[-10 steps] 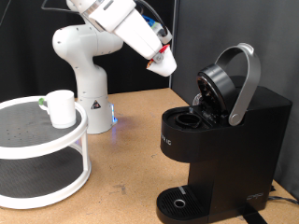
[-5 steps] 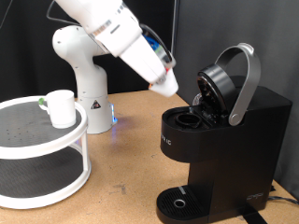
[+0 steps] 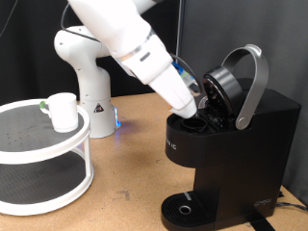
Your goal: Make a cup of coffee with the keurig machine
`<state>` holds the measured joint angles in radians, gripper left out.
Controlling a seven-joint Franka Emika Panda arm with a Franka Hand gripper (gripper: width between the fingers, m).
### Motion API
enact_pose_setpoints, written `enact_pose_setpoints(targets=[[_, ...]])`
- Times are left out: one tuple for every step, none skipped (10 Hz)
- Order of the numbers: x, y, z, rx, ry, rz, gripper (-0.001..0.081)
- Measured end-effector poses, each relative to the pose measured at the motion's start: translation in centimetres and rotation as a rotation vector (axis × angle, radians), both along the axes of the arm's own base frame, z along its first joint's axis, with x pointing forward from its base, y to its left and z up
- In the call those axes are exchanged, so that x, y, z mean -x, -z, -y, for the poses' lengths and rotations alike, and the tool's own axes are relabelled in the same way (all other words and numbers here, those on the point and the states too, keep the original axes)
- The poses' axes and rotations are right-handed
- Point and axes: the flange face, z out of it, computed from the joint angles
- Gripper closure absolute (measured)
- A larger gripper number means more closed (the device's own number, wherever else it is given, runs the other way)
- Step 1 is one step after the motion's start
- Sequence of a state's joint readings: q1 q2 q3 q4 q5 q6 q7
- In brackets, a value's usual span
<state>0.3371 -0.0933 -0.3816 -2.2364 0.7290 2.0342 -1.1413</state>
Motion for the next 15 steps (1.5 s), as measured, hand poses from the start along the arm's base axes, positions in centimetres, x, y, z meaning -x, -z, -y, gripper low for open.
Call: enact_pose_setpoints(targets=[[-0.2,0.4,-0.8,0.009,-0.012,-0.002,0.0738],[-0.3,0.7,-1.5,0.023,-0.028,-0.009,0.0738],[-0.3,0.9,-2.1,0.040,-0.042,-0.018,0.0738],[-0.5,0.8,-2.6,0.064,-0.049,-0.020,0.0738],[-0.6,0.6,-3.0,0.084,-0.058,-0.018,0.0738],[-0.7,0.5,-3.3,0.097,-0.063,-0.011,0.0738],[-0.9,0.3,-3.5,0.106,-0.057,0.009,0.0738],[-1.1,0.2,-3.6,0.112,-0.052,0.024,0.0738],[-1.2,0.0,-3.5,0.114,-0.044,0.034,0.0738],[-1.3,0.0,-3.4,0.114,-0.039,0.038,0.0738],[-1.3,0.0,-3.1,0.114,-0.034,0.038,0.0738],[-1.3,0.0,-2.8,0.113,-0.027,0.036,0.0738],[-1.3,0.0,-2.4,0.113,-0.022,0.033,0.0738],[-1.3,0.0,-2.0,0.115,-0.018,0.030,0.0738],[-1.3,0.1,-1.6,0.118,-0.017,0.023,0.0738]])
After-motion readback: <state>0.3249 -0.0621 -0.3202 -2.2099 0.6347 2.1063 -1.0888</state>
